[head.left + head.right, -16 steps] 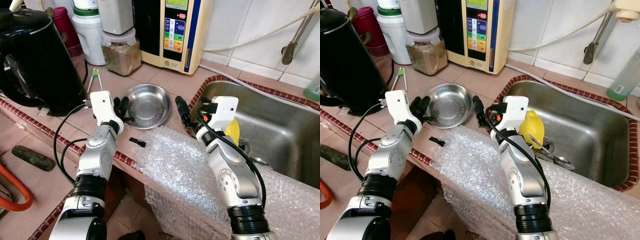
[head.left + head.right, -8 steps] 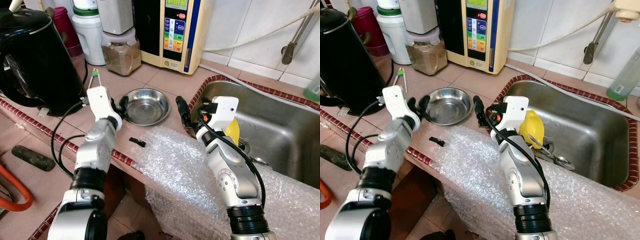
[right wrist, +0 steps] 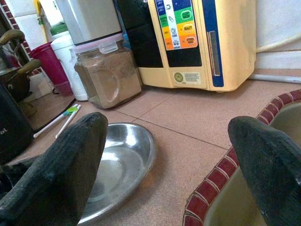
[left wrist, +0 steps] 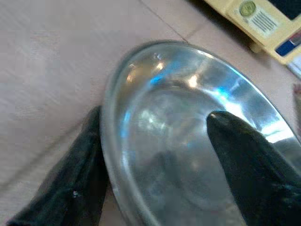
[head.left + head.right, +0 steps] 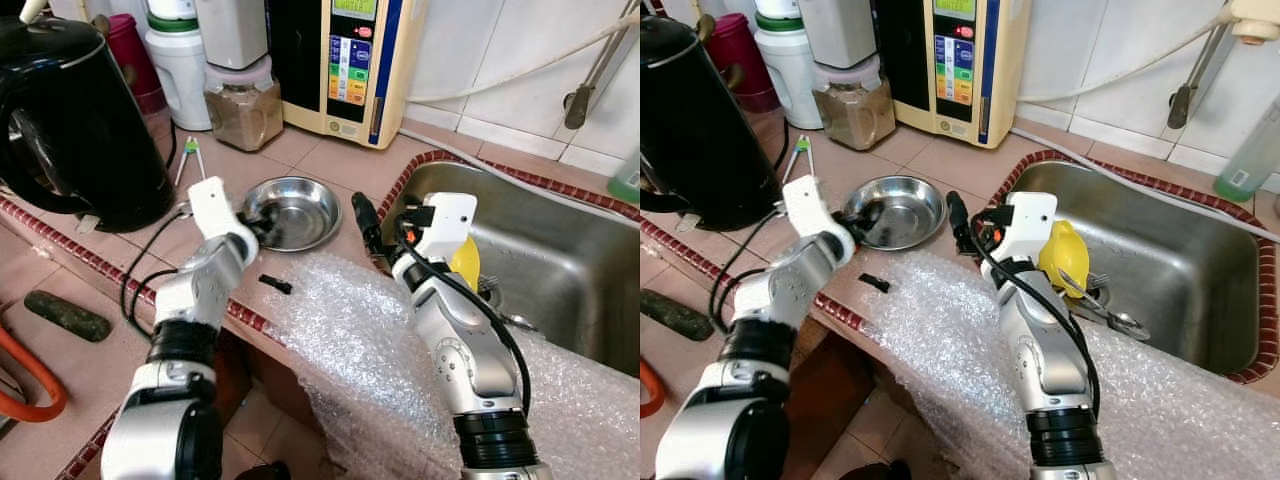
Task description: Kitchen organization
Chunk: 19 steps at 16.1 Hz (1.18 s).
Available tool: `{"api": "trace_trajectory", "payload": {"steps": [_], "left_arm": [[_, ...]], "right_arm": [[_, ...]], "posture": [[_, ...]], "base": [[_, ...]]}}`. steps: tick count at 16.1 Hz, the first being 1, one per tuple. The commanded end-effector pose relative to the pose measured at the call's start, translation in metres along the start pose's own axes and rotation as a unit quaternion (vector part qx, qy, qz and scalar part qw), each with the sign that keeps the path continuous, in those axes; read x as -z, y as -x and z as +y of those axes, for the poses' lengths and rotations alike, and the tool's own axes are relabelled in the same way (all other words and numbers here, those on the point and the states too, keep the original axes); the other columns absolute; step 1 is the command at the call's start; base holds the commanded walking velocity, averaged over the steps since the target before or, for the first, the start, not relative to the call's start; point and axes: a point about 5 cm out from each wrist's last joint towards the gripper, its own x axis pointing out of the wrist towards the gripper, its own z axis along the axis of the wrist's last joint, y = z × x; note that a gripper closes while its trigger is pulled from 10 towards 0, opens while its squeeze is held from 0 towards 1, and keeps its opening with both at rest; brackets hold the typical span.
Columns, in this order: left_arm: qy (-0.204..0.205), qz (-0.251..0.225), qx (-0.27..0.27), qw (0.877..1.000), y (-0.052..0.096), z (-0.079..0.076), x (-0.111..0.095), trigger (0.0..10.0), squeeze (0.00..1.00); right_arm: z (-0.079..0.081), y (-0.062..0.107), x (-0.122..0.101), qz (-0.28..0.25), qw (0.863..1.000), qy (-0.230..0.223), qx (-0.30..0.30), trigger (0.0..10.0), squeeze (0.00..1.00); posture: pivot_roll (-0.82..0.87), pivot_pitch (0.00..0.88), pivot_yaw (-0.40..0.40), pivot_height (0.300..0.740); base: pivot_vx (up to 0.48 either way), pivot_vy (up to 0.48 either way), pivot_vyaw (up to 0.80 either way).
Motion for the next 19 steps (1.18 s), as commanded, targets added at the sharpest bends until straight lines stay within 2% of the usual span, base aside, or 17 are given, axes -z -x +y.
{"api": "trace_trajectory", "payload": {"steps": [1,5,6,9,10,11,19], "left_arm": [[0.007,0.019,-0.002,1.0,-0.001,0.001,0.004,0.0,0.0],[-0.003,0.026,-0.012,1.0,0.0,0.008,0.003,0.0,0.0],[-0.004,0.028,-0.016,0.999,0.001,0.011,0.003,0.0,0.0],[-0.004,0.028,-0.016,0.999,0.001,0.011,0.003,0.0,0.0],[-0.009,0.029,-0.02,0.999,0.001,0.012,0.003,0.0,0.0],[-0.015,0.016,-0.022,1.0,0.002,0.015,0.002,0.0,0.0],[-0.046,-0.042,-0.003,0.998,0.007,0.012,-0.006,0.0,0.0]], "right_arm": [[-0.002,0.001,0.002,0.001,1.0,0.001,0.007,10.0,0.0],[0.002,0.003,0.01,0.031,0.999,0.001,-0.016,10.0,0.0],[0.004,0.006,0.02,0.067,0.997,0.028,-0.036,10.0,0.0],[0.004,0.006,0.02,0.067,0.997,0.028,-0.036,10.0,0.0],[0.005,0.008,0.025,0.082,0.995,0.041,-0.045,10.0,0.0],[0.005,0.01,0.029,0.096,0.992,0.055,-0.054,10.0,0.0],[0.006,0.014,0.034,0.115,0.989,0.069,-0.062,10.0,0.0]], "posture": [[0.02,0.081,0.051,0.74],[0.02,0.083,0.051,0.74],[0.02,0.083,0.048,0.74],[0.02,0.083,0.048,0.74],[0.02,0.083,0.046,0.74],[0.02,0.078,0.037,0.74],[0.02,0.08,0.031,0.74]], "base": [[0.0,0.0,0.0],[0.0,0.0,0.0],[0.0,0.0,0.0],[0.0,0.0,0.0],[0.0,0.0,0.0],[0.0,0.0,0.0],[0.0,0.0,0.0]]}}
